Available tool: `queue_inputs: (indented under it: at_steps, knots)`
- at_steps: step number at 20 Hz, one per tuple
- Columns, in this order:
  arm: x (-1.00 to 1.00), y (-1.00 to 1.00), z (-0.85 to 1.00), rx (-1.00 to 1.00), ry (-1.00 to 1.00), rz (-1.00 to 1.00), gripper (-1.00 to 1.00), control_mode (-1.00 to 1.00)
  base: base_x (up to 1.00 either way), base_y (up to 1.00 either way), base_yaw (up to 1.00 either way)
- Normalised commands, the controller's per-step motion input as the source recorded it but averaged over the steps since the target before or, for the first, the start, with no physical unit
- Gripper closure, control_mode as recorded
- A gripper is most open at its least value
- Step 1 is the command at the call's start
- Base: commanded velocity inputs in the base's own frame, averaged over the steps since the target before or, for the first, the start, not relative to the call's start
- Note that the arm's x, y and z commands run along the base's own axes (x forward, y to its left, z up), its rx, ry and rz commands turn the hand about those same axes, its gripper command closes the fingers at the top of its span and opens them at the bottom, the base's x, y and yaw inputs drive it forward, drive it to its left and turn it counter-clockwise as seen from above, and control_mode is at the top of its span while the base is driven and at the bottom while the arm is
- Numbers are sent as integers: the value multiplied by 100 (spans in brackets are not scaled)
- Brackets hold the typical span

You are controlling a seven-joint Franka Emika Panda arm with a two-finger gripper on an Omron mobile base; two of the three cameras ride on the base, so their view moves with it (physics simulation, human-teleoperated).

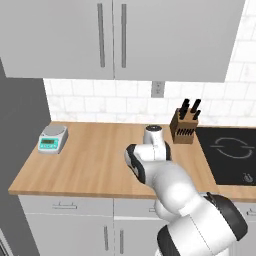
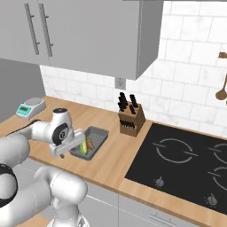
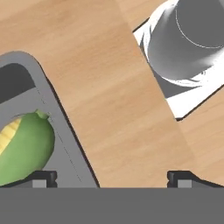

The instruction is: Take the meat container that has the steak and place it on the second highest rack of the freezer. Then take the vegetable container that has the sweet potato and corn and place it on the highest rack of the freezer.

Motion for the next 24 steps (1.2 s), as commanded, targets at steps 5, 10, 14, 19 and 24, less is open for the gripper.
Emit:
queue_inputs:
  at_steps: [5, 10, 14, 19, 24]
  knots:
    - [45, 19, -8, -1, -5, -21, -100, -100, 0, 0, 0]
    - [34, 49, -4, -3, -3, -25, -100, -100, 0, 0, 0]
    - [18, 40, -5, -3, -1, -24, -100, -100, 0, 0, 0]
    - [1, 17, -19, -1, 0, -24, -100, -100, 0, 0, 0]
    - [2, 12, -20, -1, -2, -24, 100, -100, 0, 0, 0]
